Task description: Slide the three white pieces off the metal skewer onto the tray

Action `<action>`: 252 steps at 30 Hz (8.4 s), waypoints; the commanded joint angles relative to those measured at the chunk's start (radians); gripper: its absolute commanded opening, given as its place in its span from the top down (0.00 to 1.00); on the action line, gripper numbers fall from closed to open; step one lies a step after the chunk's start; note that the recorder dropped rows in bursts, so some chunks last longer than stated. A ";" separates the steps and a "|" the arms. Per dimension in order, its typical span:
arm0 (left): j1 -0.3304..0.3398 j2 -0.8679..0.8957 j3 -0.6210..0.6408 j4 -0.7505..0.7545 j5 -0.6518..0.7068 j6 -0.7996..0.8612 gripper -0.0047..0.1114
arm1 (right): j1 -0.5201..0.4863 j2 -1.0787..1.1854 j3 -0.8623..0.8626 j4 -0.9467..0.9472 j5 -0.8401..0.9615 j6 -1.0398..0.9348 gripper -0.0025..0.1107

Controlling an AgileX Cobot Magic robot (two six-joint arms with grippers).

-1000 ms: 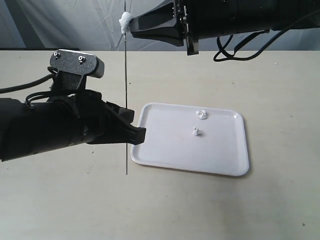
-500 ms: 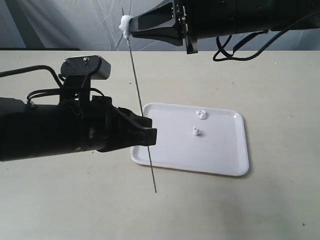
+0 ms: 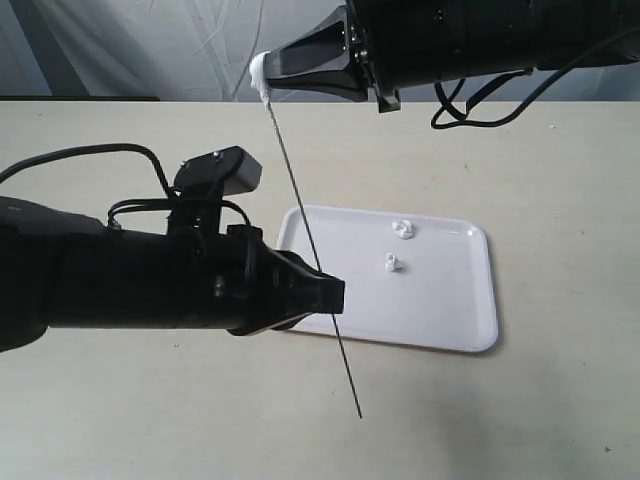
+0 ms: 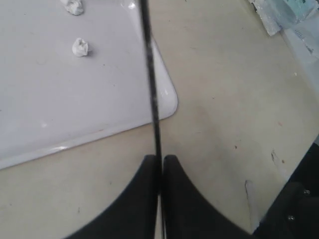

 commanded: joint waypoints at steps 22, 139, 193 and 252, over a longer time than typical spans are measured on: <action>-0.012 0.019 0.015 0.270 0.228 -0.247 0.96 | -0.003 -0.013 -0.015 0.179 -0.198 -0.065 0.98; 0.327 0.195 -0.316 1.517 0.064 -1.122 0.96 | -0.005 -0.099 0.288 -0.937 -0.927 0.300 0.62; 0.327 -1.436 0.012 2.166 0.762 -1.507 0.96 | -0.005 -1.330 0.867 -0.926 -1.133 0.300 0.98; 0.796 -1.436 0.277 1.791 0.266 -1.124 0.96 | -0.175 -1.684 1.267 -0.431 -1.284 -0.037 0.98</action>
